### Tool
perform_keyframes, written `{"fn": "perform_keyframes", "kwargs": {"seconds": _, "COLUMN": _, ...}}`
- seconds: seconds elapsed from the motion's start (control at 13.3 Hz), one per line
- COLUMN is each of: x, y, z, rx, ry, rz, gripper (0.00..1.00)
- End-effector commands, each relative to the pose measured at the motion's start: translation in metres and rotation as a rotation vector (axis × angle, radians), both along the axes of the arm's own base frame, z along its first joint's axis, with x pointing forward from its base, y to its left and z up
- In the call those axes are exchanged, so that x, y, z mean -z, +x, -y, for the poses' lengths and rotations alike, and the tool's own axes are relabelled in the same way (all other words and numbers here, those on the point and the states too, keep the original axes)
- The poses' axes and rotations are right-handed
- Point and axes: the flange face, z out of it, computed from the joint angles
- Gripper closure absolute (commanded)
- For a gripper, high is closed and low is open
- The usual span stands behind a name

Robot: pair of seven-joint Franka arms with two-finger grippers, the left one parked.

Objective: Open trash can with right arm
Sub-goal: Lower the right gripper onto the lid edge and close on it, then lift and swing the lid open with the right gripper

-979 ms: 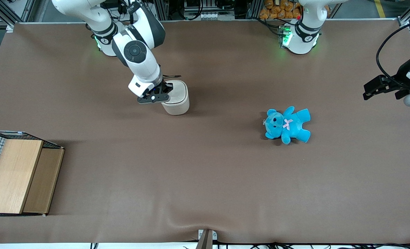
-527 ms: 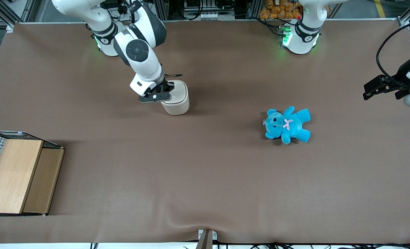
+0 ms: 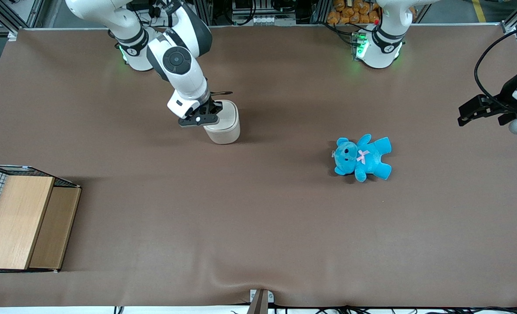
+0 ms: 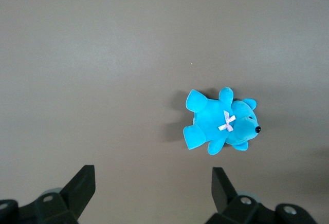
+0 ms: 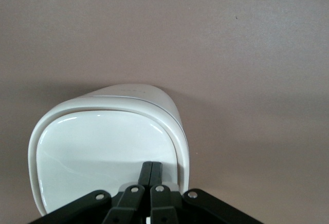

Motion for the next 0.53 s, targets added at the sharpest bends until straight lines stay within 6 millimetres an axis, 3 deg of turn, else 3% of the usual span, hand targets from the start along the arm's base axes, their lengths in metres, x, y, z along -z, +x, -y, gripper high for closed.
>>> {"fn": "perform_keyframes", "kwargs": {"seconds": 0.0, "x": 0.013, "y": -0.003, "z": 0.008, "rx": 0.024, "ry": -0.009, "rz": -0.001, "gripper": 1.00}}
{"fn": "perform_keyframes", "kwargs": {"seconds": 0.45, "x": -0.062, "y": 0.023, "z": -0.003, "rx": 0.035, "ry": -0.045, "rz": -0.078, "gripper": 1.00}}
